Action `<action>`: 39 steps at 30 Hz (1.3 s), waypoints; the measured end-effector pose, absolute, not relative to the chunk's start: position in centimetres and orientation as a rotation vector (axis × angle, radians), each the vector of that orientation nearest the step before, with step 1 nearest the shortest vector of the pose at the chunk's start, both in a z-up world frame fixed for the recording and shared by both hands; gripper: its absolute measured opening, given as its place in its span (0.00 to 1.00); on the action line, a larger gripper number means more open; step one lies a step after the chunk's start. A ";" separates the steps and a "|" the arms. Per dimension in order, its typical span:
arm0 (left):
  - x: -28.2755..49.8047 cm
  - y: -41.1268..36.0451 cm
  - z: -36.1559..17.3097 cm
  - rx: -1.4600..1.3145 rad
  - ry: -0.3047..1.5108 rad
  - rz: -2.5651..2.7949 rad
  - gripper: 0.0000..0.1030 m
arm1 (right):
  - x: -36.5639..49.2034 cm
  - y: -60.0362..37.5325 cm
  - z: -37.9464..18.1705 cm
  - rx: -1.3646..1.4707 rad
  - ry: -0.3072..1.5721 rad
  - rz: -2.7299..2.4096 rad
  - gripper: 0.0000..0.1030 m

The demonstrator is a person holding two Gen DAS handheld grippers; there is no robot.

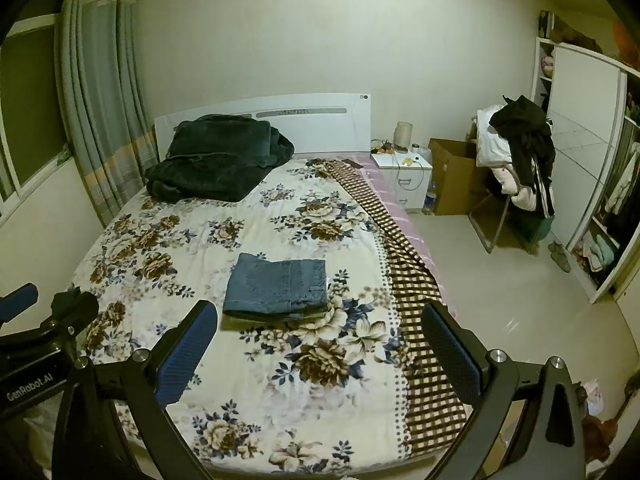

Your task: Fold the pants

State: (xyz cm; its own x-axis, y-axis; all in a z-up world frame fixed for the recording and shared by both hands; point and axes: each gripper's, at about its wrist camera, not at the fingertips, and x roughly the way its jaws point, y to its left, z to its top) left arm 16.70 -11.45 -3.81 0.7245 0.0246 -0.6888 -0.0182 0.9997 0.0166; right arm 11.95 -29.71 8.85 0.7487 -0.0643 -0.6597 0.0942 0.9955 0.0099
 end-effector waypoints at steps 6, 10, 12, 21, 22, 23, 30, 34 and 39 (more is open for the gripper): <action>17.2 -11.5 -3.6 0.015 0.758 0.028 0.99 | 12.2 -29.7 8.9 0.045 0.721 -0.082 1.00; 17.3 -11.4 -3.5 0.016 0.757 0.028 0.99 | 12.2 -29.8 9.0 0.044 0.721 -0.082 1.00; 17.5 -11.3 -3.4 0.013 0.758 0.026 0.99 | 12.2 -29.8 9.0 0.044 0.721 -0.082 1.00; 17.5 -11.3 -3.4 0.015 0.758 0.027 0.99 | 12.1 -29.9 9.1 0.045 0.722 -0.085 1.00; 17.7 -11.3 -3.3 0.015 0.759 0.028 0.99 | 12.2 -29.9 9.0 0.043 0.723 -0.085 1.00; 17.6 -11.3 -3.3 0.014 0.759 0.027 0.99 | 12.2 -29.9 9.0 0.042 0.724 -0.085 1.00; 17.7 -11.4 -3.3 0.016 0.762 0.037 0.99 | 12.3 -29.0 8.1 0.037 0.736 -0.073 1.00; 17.4 -11.4 -3.5 0.018 0.762 0.043 0.99 | 12.2 -28.7 7.9 0.037 0.738 -0.072 1.00; 17.2 -11.3 -3.5 0.016 0.762 0.046 0.99 | 12.3 -28.8 8.0 0.038 0.739 -0.070 1.00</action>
